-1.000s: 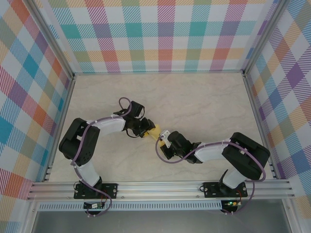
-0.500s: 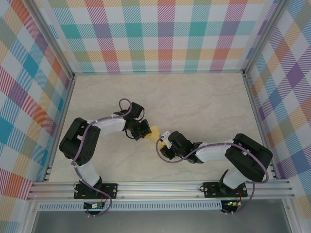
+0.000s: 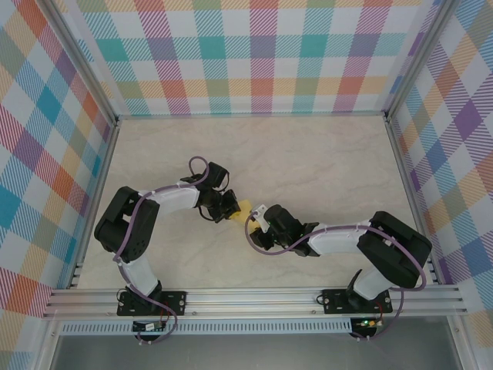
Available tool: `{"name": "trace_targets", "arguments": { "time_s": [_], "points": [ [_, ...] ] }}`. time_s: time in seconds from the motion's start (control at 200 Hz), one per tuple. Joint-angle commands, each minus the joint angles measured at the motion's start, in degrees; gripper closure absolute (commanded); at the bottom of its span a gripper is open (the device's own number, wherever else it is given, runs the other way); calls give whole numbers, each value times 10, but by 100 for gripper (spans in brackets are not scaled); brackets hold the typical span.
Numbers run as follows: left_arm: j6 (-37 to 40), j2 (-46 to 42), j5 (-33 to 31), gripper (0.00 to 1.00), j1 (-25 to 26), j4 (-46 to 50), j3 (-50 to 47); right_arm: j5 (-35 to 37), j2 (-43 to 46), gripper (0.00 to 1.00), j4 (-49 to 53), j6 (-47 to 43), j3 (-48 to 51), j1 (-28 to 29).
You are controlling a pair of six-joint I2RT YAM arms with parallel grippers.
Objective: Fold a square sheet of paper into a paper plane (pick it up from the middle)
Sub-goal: Fold the wing for the fifth time at the center of the table.
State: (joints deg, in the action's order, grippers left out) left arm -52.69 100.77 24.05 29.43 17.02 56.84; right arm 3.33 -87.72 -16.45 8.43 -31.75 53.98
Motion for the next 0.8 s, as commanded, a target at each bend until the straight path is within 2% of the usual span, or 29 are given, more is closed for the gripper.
{"name": "trace_targets", "arguments": {
  "time_s": [0.0, 0.13, 0.255, 0.33, 0.385, 0.44, 0.515, 0.56, 0.615, 0.715, 0.795],
  "points": [
    [1, 6, 12, 100, -6, 14, 10, -7, -11, 81, 1, 8, -12, -4],
    [2, 1, 10, 99, -6, 14, 10, 2, -12, 89, 2, 18, -6, -3],
    [10, -12, -1, 88, -6, 22, 9, 4, -8, 94, -1, 40, 0, -3],
    [16, -26, -16, 73, -6, 35, 10, -8, -4, 97, -2, 55, 0, -6],
    [21, -42, -35, 70, -6, 50, 10, -30, 1, 98, -2, 73, -1, -13],
    [24, -60, -61, 54, -6, 67, 9, -55, 6, 98, -9, 95, 1, -21],
    [25, -88, -97, 51, -6, 87, 4, -87, 11, 99, -19, 122, 4, -31],
    [23, -105, -116, 37, -6, 95, -1, -101, 12, 99, -25, 139, 5, -37],
    [18, -126, -135, 28, -6, 99, -10, -124, 10, 99, -31, 160, 6, -48],
    [11, -162, -153, 27, -6, 87, -31, -161, 2, 99, -43, 191, 6, -64],
    [10, -186, -143, 29, -6, 57, -52, -184, -8, 99, -46, 211, 3, -77]
  ]
}}
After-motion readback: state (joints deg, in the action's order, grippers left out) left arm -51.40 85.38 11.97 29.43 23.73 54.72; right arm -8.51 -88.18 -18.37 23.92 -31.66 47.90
